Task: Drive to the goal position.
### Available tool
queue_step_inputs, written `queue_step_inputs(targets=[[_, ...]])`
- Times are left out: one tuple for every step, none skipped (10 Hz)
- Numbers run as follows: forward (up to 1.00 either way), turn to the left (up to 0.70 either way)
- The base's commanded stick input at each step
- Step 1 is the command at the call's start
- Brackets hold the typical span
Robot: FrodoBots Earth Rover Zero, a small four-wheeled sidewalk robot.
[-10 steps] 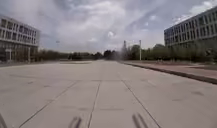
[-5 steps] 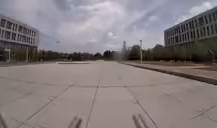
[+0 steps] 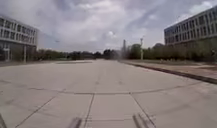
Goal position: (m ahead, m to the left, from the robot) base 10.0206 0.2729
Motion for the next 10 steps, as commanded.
queue_step_inputs(targets=[[1.0, 0.0], [1.0, 0.0], [1.0, 0.0], [1.0, 0.0], [1.0, 0.0], [1.0, 0.0], [1.0, 0.0], [1.0, 0.0], [1.0, 0.0], [1.0, 0.0]])
